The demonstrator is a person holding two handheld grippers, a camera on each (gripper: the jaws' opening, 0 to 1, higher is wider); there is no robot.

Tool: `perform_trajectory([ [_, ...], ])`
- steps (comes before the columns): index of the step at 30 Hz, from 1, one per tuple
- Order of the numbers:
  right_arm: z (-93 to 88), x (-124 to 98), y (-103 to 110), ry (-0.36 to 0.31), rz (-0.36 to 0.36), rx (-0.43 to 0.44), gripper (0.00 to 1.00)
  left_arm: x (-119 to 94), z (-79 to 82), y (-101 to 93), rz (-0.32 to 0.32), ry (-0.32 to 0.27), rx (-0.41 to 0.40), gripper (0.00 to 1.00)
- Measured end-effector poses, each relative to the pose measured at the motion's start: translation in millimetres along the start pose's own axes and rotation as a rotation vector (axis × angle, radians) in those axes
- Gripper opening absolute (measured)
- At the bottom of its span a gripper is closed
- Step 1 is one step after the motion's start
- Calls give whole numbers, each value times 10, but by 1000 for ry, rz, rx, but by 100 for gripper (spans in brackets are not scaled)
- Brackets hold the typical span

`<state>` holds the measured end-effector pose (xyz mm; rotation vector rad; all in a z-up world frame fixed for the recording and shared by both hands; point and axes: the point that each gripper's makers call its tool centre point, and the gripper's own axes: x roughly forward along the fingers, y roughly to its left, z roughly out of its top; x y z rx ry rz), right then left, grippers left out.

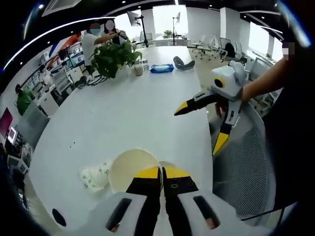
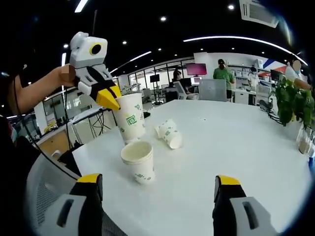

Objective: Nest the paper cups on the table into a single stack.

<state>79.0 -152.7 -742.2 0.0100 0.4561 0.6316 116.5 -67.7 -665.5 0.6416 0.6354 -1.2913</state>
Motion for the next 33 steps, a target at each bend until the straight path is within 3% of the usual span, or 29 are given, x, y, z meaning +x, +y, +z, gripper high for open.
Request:
perform_trajectory([
  [15, -20, 1, -44, -3, -1, 5, 94, 290, -198, -147, -60, 69, 43, 0],
  [21, -44, 4, -56, 4, -1, 4, 93, 431, -311, -193, -69, 110, 103, 0],
  [33, -42, -4, -32, 11, -1, 3, 93, 619, -516, -226, -125, 141, 64, 0],
])
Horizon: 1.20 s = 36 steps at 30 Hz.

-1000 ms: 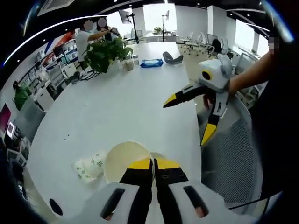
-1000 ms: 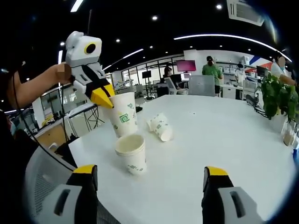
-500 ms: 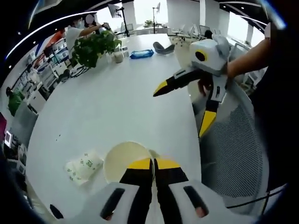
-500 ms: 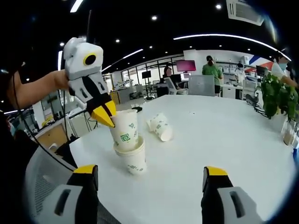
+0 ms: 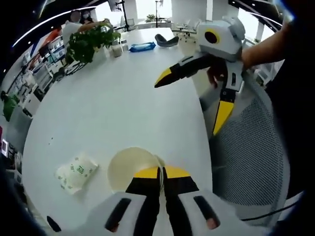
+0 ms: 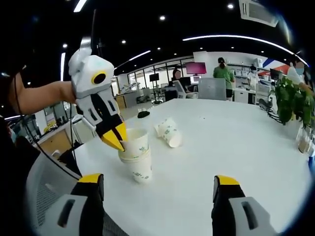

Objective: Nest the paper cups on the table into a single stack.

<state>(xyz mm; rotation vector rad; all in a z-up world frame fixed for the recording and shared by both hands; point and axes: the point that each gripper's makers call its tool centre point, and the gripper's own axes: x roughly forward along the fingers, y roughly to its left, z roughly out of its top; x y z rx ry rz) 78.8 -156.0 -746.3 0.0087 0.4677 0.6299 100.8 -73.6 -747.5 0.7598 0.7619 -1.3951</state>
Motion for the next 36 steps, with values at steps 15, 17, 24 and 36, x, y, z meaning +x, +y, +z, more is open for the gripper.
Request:
perform_trajectory([
  [15, -21, 5, -4, 13, -6, 0, 92, 172, -87, -41, -62, -17, -51, 3],
  [17, -23, 4, -8, 14, -8, 0, 92, 221, -126, -34, -65, -12, -49, 3],
  [24, -23, 3, -18, 15, -11, 4, 92, 254, -157, -41, -70, -5, -57, 3],
  [36, -29, 5, -19, 18, -11, 2, 92, 223, -117, -37, -47, -39, -50, 11],
])
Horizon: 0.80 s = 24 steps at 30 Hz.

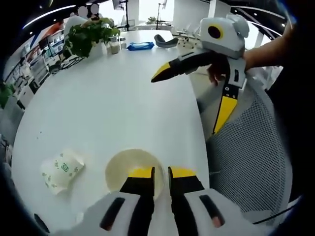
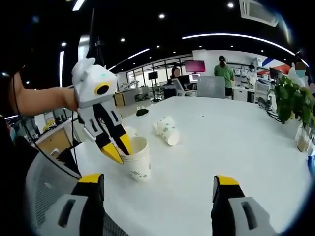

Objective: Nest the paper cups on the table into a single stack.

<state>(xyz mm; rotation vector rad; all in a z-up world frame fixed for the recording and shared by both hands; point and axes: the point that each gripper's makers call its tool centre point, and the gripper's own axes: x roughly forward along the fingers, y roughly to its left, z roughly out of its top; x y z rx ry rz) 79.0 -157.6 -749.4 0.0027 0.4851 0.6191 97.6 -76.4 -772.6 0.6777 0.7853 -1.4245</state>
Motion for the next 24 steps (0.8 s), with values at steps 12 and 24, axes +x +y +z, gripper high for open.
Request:
perform_trajectory([
  [12, 4, 1, 21, 1, 4, -2, 92, -388, 195, 81, 66, -92, -4, 22],
  [24, 2, 3, 3, -6, 4, 0, 92, -666, 177, 305, 171, -115, -6, 33],
])
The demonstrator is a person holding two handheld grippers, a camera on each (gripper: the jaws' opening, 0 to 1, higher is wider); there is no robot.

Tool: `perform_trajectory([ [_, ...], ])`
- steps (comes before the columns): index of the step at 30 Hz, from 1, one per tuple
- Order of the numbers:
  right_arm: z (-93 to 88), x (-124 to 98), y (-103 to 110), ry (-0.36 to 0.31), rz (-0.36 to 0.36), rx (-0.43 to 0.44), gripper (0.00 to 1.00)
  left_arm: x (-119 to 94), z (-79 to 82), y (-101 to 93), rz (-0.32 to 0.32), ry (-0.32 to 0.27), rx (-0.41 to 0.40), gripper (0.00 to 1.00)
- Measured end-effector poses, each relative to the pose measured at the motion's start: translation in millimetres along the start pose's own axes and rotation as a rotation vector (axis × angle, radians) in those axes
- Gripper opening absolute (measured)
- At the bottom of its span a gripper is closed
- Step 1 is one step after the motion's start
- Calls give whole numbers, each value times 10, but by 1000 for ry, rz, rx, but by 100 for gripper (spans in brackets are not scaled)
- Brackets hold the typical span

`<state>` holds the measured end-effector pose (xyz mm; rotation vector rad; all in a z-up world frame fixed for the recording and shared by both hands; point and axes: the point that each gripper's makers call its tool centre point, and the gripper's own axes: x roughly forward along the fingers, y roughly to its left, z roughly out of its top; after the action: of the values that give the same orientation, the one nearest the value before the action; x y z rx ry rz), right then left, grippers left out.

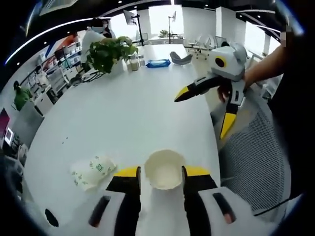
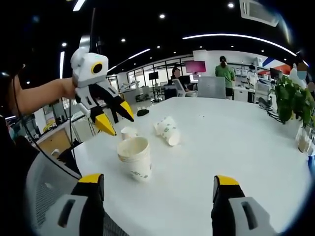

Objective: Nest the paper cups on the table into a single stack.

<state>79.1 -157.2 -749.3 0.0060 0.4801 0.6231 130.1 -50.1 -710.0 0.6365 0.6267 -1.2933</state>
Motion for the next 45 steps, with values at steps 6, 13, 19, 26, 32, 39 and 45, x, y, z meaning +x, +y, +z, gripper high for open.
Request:
perform_trajectory([
  [6, 22, 5, 34, -10, 12, -5, 94, -76, -168, 238, 62, -1, -38, 40],
  [13, 37, 12, 55, -18, 19, -21, 97, -114, -415, 480, 117, 16, -50, 50],
  [19, 42, 13, 49, -24, 19, -22, 97, -62, -640, 634, 145, 30, -77, 52],
  [26, 25, 13, 64, -11, 19, -26, 96, 16, -926, 811, 183, 67, -138, 51],
  [32, 11, 16, 64, -4, 20, -27, 96, 95, -1026, 836, 179, 77, -180, 48],
  [39, -1, 20, 75, 5, 20, -28, 95, 121, -1105, 879, 176, 93, -202, 45],
  [45, -20, 23, 64, 13, 18, -30, 94, 171, -1142, 901, 170, 108, -198, 40],
])
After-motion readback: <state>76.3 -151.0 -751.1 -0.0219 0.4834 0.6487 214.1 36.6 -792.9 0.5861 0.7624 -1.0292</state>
